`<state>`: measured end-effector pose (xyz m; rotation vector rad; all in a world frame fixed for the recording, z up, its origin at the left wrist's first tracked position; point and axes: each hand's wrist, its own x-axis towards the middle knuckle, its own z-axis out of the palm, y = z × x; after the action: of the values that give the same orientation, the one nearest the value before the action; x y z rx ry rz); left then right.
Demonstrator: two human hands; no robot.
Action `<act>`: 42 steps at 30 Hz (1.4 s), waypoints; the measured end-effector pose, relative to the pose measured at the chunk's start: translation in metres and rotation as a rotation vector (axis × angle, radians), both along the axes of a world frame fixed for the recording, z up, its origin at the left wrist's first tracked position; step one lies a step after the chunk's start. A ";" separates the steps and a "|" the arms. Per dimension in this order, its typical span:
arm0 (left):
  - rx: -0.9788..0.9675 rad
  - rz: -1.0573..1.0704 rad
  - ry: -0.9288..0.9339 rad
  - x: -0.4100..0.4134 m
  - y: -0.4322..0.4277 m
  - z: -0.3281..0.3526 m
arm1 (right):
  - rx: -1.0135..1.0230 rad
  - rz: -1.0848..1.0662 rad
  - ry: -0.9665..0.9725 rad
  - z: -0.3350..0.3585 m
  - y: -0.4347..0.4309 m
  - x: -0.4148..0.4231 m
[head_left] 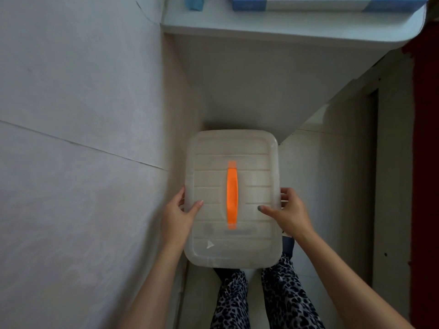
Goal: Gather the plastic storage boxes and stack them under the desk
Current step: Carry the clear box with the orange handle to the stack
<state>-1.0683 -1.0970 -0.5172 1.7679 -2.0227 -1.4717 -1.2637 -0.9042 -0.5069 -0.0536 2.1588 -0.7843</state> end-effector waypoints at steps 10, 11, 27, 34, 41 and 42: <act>-0.003 -0.030 0.018 0.003 -0.004 -0.001 | -0.097 0.000 0.033 0.009 -0.003 0.000; -0.004 -0.032 0.018 0.003 -0.004 -0.002 | -0.101 0.011 0.041 0.009 -0.003 0.000; 0.057 -0.041 0.100 0.009 0.002 -0.014 | -0.121 -0.035 -0.023 0.006 0.000 0.010; 0.064 -0.009 0.126 0.007 0.000 -0.017 | -0.120 -0.042 -0.039 0.003 -0.005 0.009; 0.050 -0.004 0.120 0.005 0.000 -0.017 | -0.122 -0.048 -0.040 0.000 -0.008 0.006; 0.049 -0.006 0.118 0.005 0.000 -0.017 | -0.123 -0.047 -0.039 0.000 -0.008 0.006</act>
<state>-1.0635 -1.0967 -0.5345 1.6514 -1.9526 -1.5993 -1.2580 -0.9117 -0.5065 -0.0502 2.0798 -0.9368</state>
